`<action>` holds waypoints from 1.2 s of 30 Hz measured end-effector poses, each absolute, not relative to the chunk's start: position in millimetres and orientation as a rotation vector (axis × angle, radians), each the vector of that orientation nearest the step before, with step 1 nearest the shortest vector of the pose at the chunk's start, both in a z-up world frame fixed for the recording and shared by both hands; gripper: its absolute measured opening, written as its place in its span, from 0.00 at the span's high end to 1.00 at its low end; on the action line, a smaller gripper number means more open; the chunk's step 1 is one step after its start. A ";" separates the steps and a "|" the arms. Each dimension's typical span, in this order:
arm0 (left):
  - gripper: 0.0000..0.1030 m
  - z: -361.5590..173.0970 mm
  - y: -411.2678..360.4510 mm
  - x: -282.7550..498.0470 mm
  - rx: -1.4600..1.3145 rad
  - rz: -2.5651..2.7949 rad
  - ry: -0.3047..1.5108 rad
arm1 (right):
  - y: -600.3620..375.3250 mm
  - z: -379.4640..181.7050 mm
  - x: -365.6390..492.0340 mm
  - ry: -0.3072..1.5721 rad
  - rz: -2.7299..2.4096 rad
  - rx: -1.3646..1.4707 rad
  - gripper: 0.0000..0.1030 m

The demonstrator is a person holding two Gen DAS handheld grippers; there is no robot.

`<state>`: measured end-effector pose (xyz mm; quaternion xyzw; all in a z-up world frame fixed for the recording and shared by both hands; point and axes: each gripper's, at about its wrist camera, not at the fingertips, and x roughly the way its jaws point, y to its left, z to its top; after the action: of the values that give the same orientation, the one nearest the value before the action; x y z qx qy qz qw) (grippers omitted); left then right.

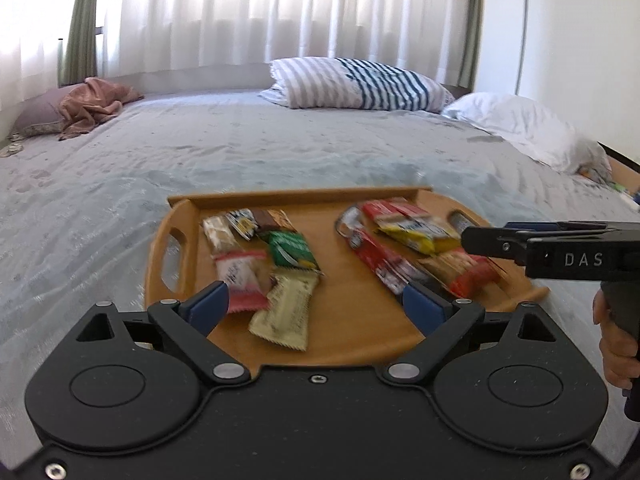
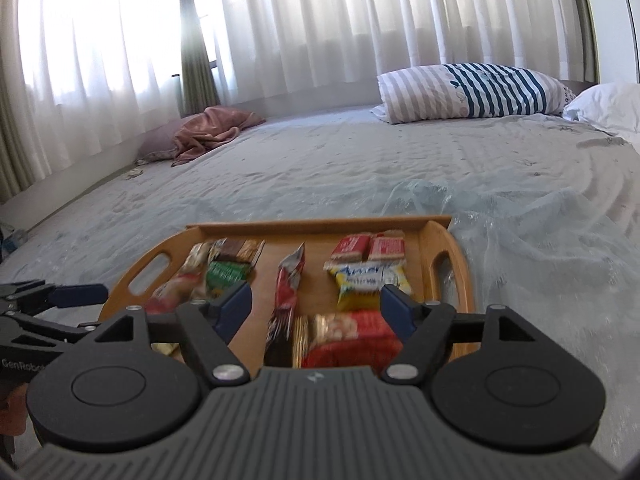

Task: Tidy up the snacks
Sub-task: 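Move both tools back toward the last snacks beside the tray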

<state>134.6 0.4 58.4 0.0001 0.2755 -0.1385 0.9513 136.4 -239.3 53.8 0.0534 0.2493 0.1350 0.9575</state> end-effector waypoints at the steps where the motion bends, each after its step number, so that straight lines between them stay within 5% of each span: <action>1: 0.09 56.4 -0.8 131.7 0.002 -0.294 0.567 | -238.8 52.2 130.1 0.501 0.284 0.096 0.20; 9: 0.10 37.0 -9.4 115.5 0.036 -0.348 0.644 | -226.8 38.0 82.5 0.505 0.335 -0.075 0.30; 13: 0.21 30.8 -13.6 114.4 0.026 -0.373 0.703 | -225.7 29.3 72.9 0.544 0.364 -0.066 0.34; 27: 0.34 14.3 -38.7 116.4 -0.045 -0.444 0.787 | -241.0 14.1 53.3 0.590 0.308 -0.045 0.34; 30: 0.52 13.9 -46.7 112.4 -0.019 -0.451 0.771 | -243.0 14.1 51.3 0.590 0.311 -0.035 0.34; 36: 0.68 17.6 -46.5 105.6 -0.012 -0.445 0.755 | -234.3 13.0 53.3 0.588 0.352 -0.042 0.34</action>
<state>105.6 -46.5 17.6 -0.0059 0.3655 -0.2156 0.9055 53.3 -234.3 13.0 -0.0208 0.2882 0.1728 0.9416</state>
